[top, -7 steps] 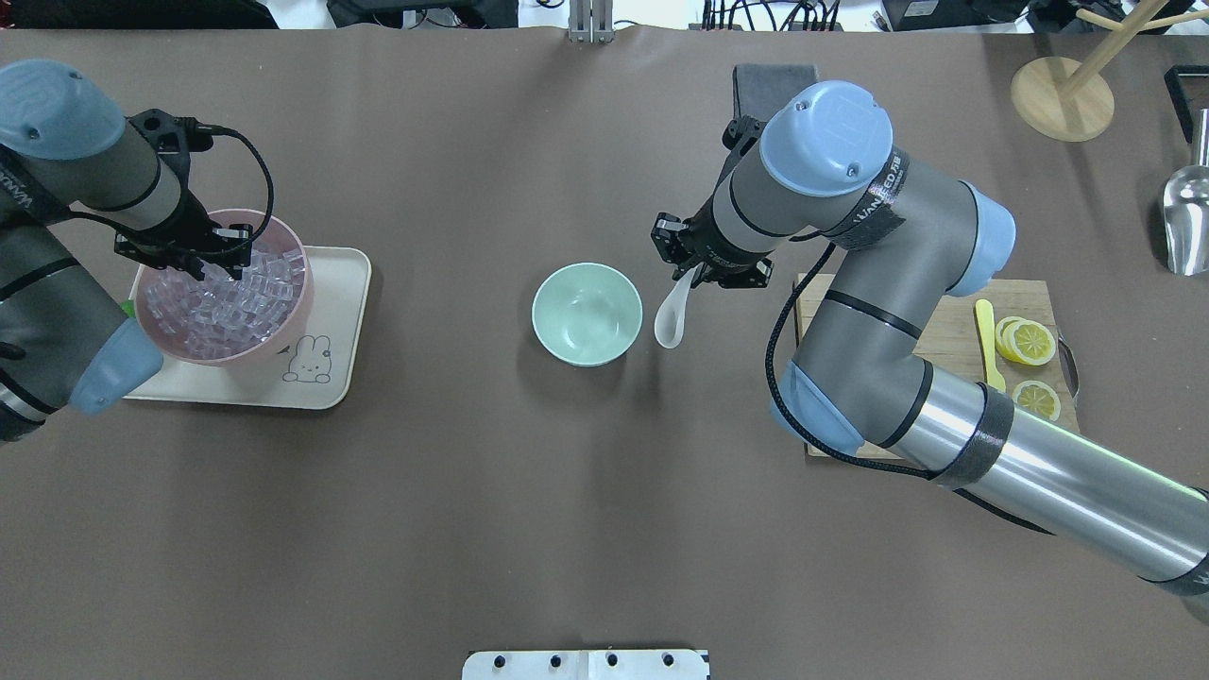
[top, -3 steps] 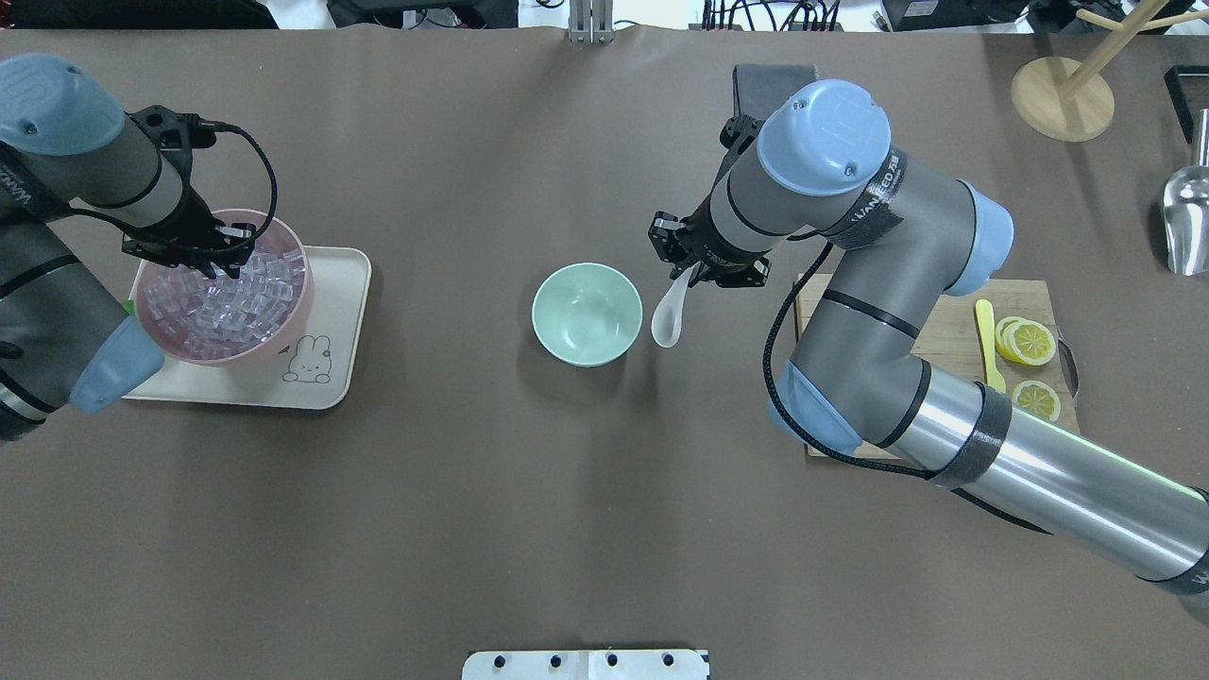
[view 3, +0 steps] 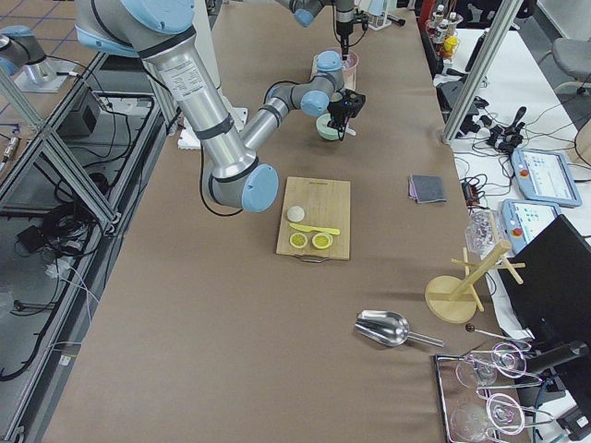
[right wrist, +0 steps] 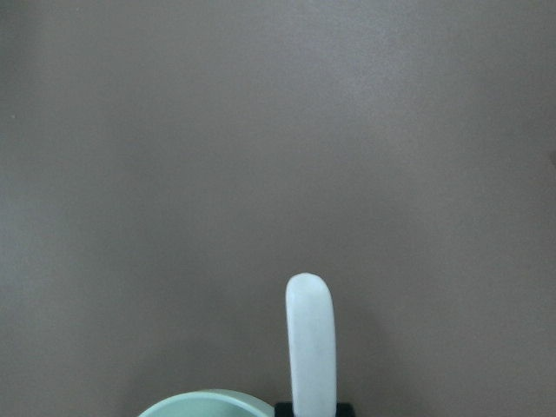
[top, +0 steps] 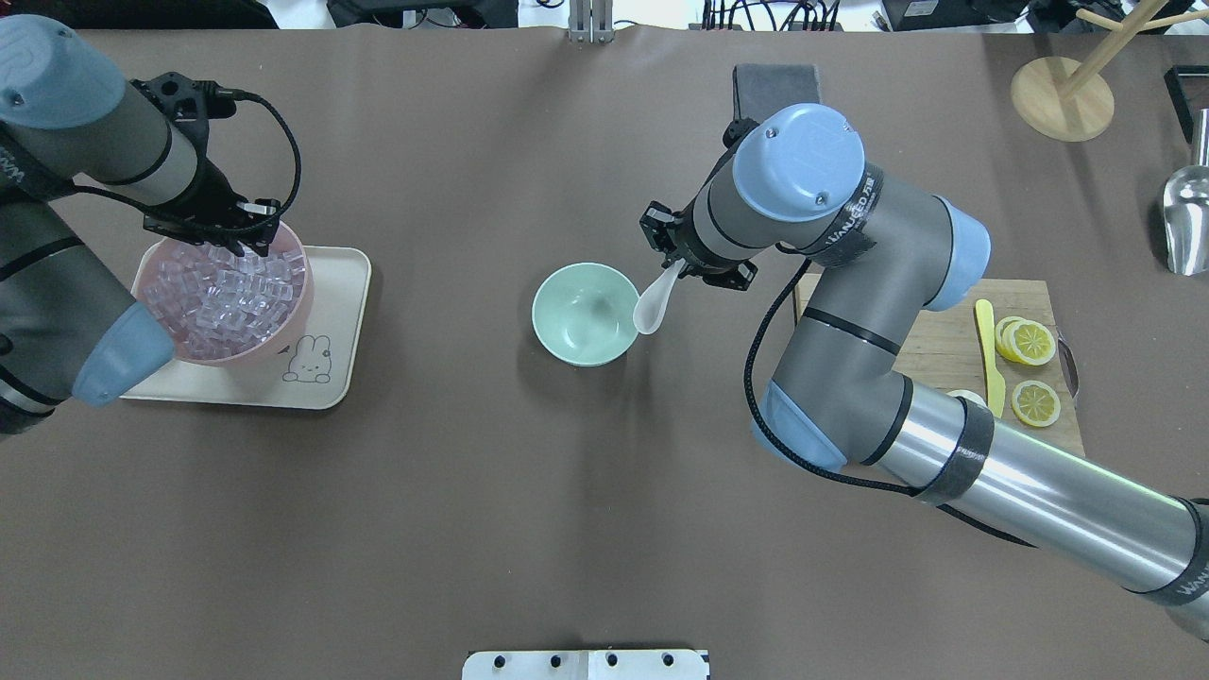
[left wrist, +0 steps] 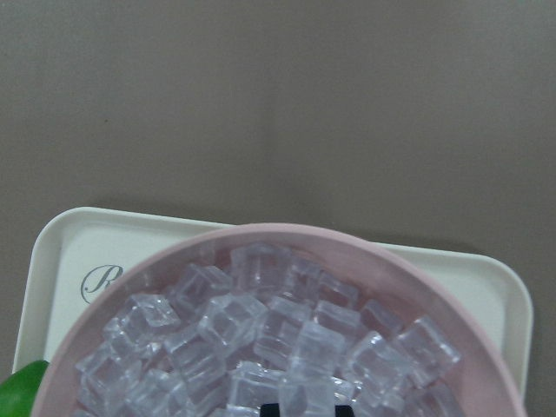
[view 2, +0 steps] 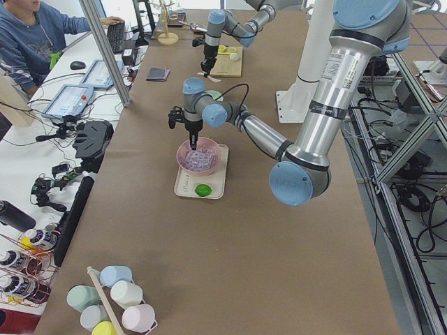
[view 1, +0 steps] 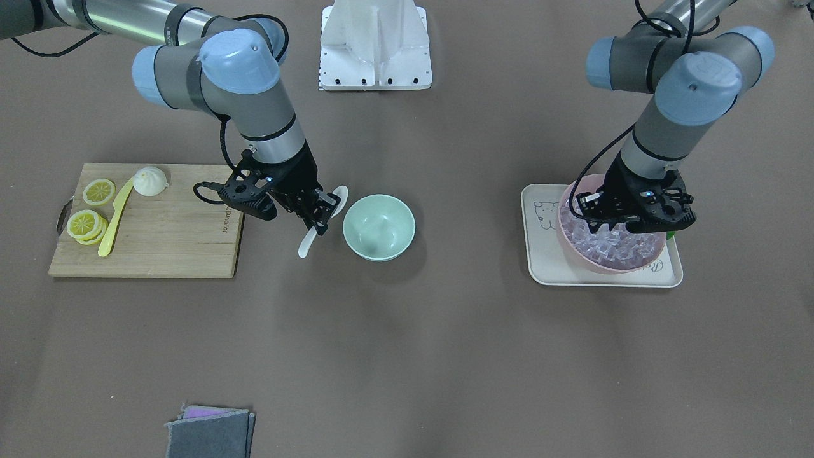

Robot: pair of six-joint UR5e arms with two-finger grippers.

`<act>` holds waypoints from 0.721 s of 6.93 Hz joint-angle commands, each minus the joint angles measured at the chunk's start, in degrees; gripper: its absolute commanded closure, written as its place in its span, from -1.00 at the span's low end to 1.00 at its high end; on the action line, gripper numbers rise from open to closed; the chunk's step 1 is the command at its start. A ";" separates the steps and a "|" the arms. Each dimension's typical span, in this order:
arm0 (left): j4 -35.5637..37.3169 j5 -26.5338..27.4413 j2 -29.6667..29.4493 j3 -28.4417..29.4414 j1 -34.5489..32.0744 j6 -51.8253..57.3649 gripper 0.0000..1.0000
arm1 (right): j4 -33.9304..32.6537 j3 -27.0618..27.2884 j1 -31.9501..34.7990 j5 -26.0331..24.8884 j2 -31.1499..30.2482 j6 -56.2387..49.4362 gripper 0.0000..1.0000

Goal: Put spoon and ice into bowl

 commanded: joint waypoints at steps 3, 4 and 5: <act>1.26 -3.20 -8.59 0.06 4.16 -7.18 1.00 | -0.06 -4.75 -5.00 -14.97 4.46 14.09 1.00; 0.89 -3.03 -11.22 0.58 7.14 -11.59 1.00 | -0.06 -5.02 -5.10 -15.55 4.82 14.21 1.00; -0.07 -2.85 -12.64 1.72 8.30 -13.54 1.00 | -0.06 -5.11 -5.36 -15.64 5.08 14.21 0.58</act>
